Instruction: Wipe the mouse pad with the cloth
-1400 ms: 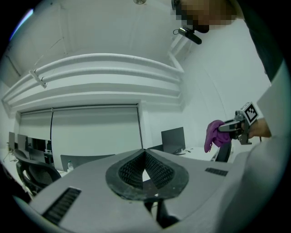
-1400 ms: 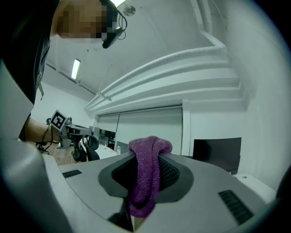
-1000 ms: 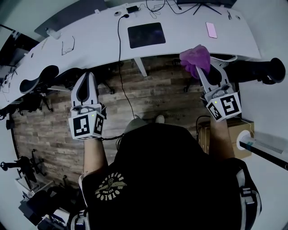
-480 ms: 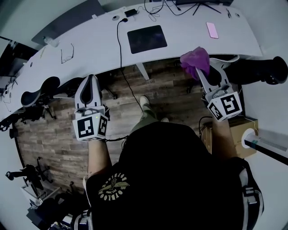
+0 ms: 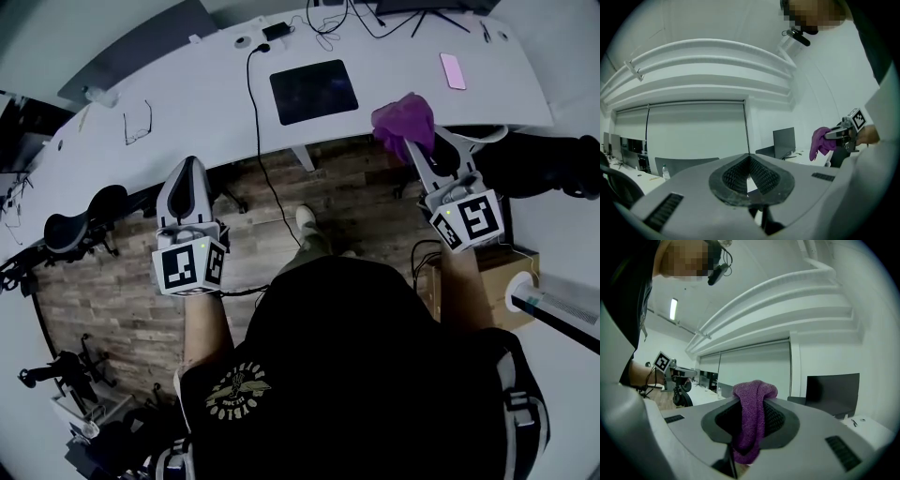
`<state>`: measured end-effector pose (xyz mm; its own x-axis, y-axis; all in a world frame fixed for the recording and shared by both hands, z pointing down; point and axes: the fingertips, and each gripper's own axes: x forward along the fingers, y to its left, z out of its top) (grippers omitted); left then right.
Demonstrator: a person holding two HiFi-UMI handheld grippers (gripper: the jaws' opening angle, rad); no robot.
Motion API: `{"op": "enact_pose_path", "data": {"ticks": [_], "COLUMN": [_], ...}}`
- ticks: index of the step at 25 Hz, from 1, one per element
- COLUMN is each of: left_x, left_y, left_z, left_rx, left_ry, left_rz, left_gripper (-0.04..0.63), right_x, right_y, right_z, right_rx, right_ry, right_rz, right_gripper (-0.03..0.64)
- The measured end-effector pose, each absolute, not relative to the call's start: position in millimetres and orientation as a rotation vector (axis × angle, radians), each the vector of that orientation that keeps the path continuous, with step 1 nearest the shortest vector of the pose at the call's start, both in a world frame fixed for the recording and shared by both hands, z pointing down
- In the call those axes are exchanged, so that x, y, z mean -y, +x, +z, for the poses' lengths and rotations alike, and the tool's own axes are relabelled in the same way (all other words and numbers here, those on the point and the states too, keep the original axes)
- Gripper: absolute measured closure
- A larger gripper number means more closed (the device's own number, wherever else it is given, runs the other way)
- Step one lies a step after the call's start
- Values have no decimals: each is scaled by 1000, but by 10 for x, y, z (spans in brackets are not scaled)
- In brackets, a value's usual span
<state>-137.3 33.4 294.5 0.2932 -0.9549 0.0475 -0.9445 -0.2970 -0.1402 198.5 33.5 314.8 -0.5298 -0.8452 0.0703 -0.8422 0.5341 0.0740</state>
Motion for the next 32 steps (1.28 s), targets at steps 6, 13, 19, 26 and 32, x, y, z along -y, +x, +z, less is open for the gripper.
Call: {"op": "enact_pose_path", "data": {"ticks": [6,13,19,26,32], "left_x": [44,455,745,1097,1415], "left_y": [-1397,-1238,-1234,-1392,-1616], "left_z": [3047,3104,3093,2975,2943], "left_rx": [-1800,-1741,-1706,-1675,-1653], "left_ry": [-2488,-2542,-2565,-2575,-2588], "left_rz": [-201,-201,-205,-157,-128], "left_gripper": [594,594,593,594,594], "right_x": [-9,281,517,801,1033], "right_y": [1897,1911,1901,1783,1594], "right_z": [3202,3240,3181,3011,2864], "right_rx": [2644,2615,2591,2561,2540], "right_ry": [1461,1474,1498,1532,1570], "right_rz": [-38,-26,-28,-71,-121], "right_gripper": [531,531,531,531,531]}}
